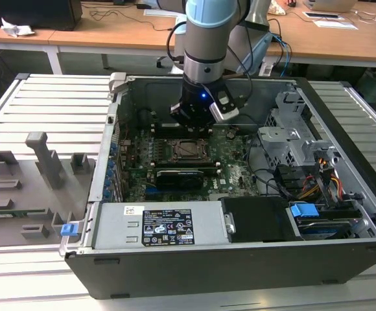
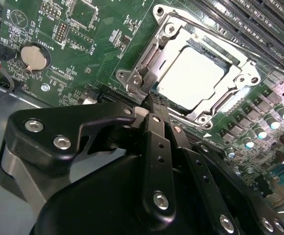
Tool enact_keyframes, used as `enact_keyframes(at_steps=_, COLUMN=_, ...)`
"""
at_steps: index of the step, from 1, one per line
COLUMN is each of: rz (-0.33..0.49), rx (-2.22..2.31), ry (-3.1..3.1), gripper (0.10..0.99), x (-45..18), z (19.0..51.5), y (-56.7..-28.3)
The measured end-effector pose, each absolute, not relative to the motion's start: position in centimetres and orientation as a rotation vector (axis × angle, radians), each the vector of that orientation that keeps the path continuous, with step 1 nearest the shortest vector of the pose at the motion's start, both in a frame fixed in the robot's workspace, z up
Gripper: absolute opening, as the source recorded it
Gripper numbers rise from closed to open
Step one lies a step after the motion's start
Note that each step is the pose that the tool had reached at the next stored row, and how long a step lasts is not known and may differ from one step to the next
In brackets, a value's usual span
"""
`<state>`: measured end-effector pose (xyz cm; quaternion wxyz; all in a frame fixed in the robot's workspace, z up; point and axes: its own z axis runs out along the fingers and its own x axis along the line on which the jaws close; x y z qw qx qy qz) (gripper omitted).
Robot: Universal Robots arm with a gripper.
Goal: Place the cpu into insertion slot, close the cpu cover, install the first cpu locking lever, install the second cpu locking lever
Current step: 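Install the second cpu locking lever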
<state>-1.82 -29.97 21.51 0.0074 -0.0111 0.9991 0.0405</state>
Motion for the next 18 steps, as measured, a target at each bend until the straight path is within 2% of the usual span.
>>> enact_keyframes(at_steps=6, rz=0.126, rx=-0.035, ry=3.124, gripper=0.106, x=-1.8, z=22.1, y=-30.1)
enact_keyframes(at_steps=11, rz=0.127, rx=-0.035, ry=3.124, gripper=0.106, x=-1.8, z=24.9, y=-30.1)
enact_keyframes(at_steps=18, rz=0.127, rx=-0.035, ry=3.124, gripper=0.106, x=-1.8, z=25.1, y=-31.0)
